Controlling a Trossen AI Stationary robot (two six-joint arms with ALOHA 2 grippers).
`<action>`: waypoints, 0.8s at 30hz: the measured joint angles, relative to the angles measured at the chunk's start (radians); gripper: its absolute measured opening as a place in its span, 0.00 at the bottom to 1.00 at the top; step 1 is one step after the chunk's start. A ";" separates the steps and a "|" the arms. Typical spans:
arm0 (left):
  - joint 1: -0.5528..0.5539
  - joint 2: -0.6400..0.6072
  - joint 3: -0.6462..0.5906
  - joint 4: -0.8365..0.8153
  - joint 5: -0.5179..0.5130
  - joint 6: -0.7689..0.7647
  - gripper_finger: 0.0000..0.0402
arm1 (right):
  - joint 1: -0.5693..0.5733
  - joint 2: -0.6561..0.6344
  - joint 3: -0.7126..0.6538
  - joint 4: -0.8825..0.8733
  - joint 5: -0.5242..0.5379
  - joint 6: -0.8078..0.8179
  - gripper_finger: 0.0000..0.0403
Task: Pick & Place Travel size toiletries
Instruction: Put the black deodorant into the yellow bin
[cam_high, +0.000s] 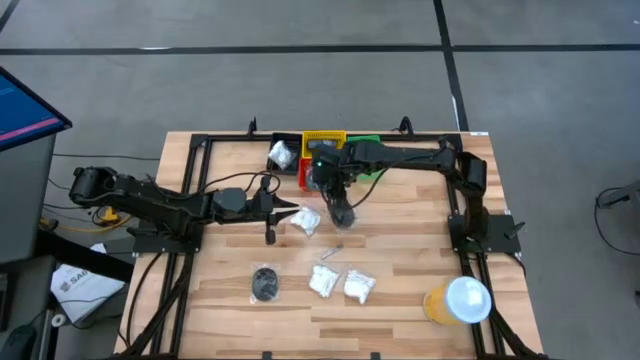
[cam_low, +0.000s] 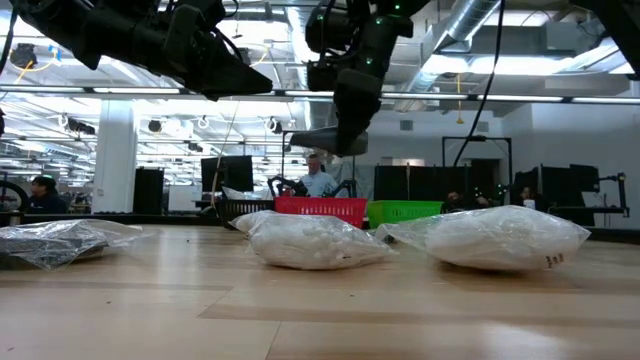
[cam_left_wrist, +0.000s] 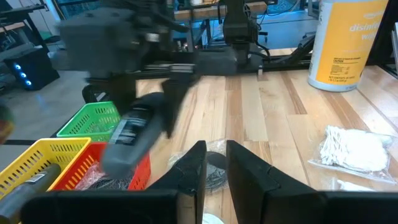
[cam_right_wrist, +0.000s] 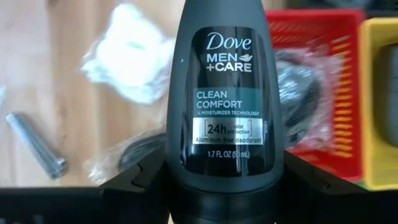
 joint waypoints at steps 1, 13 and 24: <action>0.000 0.000 0.000 0.000 0.000 0.000 0.13 | -0.010 0.000 0.000 0.013 0.000 -0.007 0.47; 0.000 0.000 0.000 0.000 0.000 0.000 0.13 | -0.120 0.000 0.000 0.130 0.000 -0.019 0.47; 0.000 0.000 0.000 0.000 0.000 0.000 0.13 | -0.202 0.002 0.000 0.215 -0.003 -0.037 0.47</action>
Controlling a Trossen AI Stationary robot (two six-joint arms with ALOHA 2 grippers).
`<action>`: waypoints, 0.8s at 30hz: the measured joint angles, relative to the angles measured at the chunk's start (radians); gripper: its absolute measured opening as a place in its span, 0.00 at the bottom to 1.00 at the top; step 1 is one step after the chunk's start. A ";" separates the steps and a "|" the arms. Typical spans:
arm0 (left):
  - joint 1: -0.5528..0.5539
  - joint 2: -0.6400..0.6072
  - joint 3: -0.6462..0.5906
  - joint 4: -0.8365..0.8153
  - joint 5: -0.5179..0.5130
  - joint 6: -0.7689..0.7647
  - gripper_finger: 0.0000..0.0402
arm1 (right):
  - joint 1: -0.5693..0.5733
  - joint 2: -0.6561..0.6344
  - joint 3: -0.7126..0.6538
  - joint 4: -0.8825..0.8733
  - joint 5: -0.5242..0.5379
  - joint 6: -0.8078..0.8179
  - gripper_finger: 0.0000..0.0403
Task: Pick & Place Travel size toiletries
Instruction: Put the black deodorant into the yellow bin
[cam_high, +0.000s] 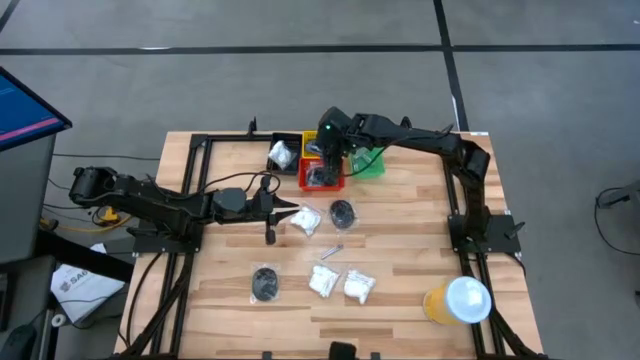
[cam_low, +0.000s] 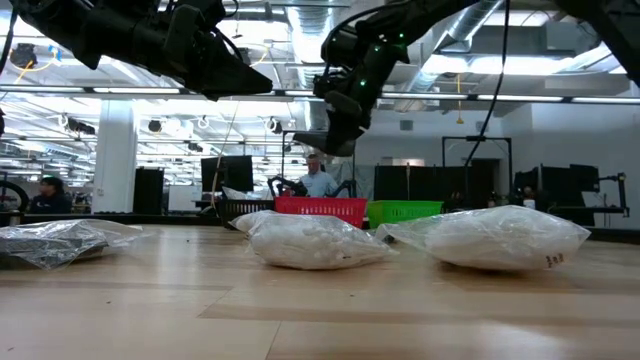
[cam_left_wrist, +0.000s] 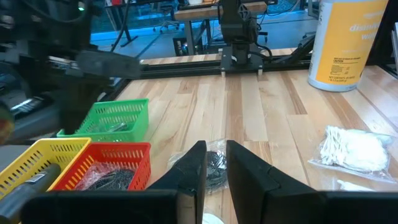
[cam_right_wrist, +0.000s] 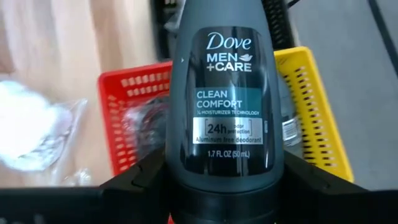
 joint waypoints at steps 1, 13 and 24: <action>0.000 0.000 0.000 0.000 0.000 0.000 0.13 | -0.007 0.000 0.000 0.008 0.000 0.000 0.47; 0.000 0.000 0.000 0.000 0.000 0.001 0.13 | -0.082 0.001 0.000 0.081 -0.001 0.001 0.49; 0.000 0.000 0.000 0.000 0.000 0.006 0.13 | -0.123 0.003 0.000 0.157 -0.054 0.050 0.51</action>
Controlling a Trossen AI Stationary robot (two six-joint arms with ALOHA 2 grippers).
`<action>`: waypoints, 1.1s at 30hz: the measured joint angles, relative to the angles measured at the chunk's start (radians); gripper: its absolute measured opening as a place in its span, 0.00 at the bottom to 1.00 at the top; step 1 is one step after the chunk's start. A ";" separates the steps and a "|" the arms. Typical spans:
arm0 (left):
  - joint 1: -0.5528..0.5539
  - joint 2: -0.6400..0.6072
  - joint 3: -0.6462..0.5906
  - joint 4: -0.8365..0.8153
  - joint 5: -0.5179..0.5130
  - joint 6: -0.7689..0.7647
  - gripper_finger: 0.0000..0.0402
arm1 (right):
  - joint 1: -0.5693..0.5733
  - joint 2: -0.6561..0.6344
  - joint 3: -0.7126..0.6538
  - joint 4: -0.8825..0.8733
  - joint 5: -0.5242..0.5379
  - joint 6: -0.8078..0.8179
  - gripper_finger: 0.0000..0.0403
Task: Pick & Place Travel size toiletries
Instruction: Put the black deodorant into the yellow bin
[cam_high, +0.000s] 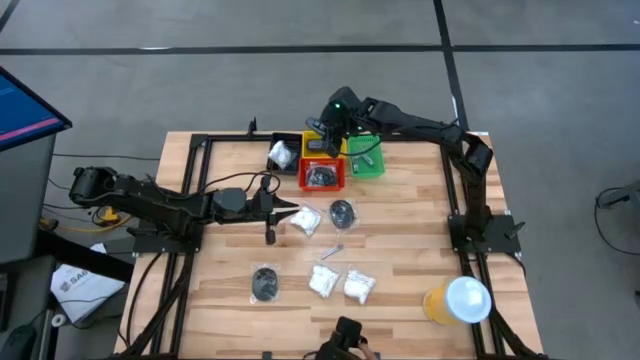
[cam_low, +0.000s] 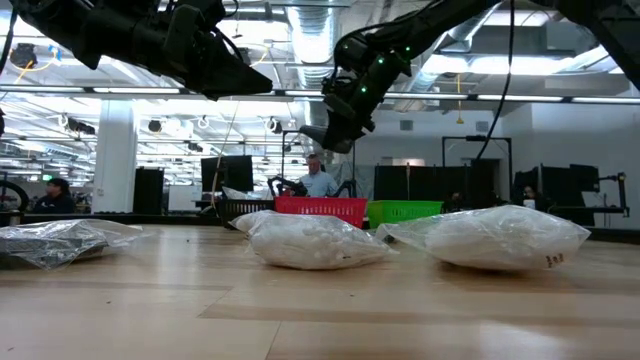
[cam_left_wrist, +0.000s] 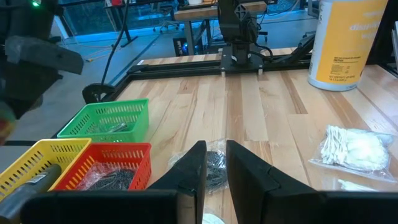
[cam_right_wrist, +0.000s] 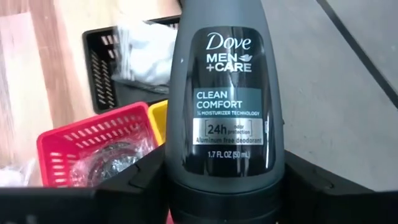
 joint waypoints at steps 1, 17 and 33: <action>0.000 0.000 0.000 0.000 0.000 0.000 0.13 | -0.003 0.008 0.000 0.005 0.000 0.005 0.51; 0.000 0.000 0.000 -0.001 0.000 0.001 0.13 | -0.065 0.115 -0.001 0.046 -0.022 0.047 0.53; 0.000 0.000 0.000 0.000 0.000 0.002 0.13 | -0.074 0.129 0.000 0.052 -0.027 0.097 0.55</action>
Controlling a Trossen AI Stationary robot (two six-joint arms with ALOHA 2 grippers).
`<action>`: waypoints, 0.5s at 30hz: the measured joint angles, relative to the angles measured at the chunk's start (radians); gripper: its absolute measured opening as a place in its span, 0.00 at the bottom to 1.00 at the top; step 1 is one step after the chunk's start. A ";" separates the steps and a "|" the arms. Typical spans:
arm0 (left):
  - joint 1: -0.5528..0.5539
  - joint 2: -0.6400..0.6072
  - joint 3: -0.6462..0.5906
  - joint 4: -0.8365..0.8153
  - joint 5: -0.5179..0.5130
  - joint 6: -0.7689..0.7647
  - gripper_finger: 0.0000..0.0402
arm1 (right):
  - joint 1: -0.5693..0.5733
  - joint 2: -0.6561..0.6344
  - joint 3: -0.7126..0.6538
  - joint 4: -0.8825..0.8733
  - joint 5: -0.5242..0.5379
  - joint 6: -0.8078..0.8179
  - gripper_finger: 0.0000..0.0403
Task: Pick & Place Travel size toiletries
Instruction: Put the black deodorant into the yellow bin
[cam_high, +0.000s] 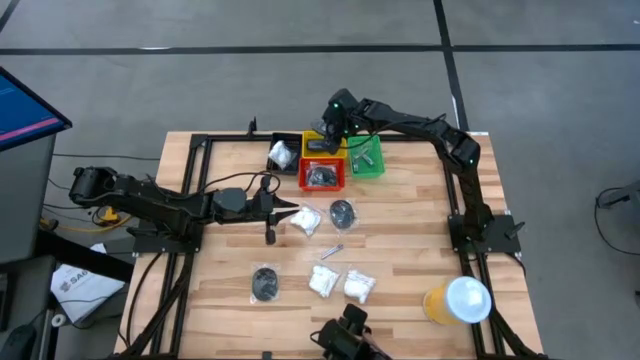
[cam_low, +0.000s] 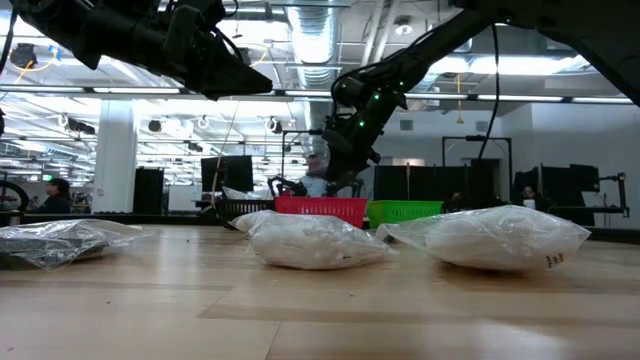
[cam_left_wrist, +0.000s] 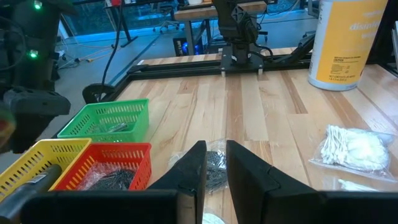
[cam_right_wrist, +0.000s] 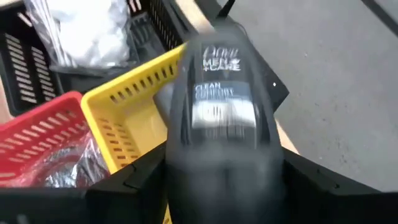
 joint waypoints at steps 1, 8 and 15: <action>0.000 0.000 0.000 0.000 0.000 0.000 0.13 | 0.000 0.000 0.000 -0.008 0.000 -0.001 0.55; 0.000 0.000 0.000 0.000 0.000 0.000 0.13 | 0.000 0.000 0.000 -0.012 0.004 -0.011 0.45; 0.000 0.000 0.000 0.000 0.000 0.000 0.13 | 0.002 0.000 0.000 -0.009 0.004 -0.012 0.61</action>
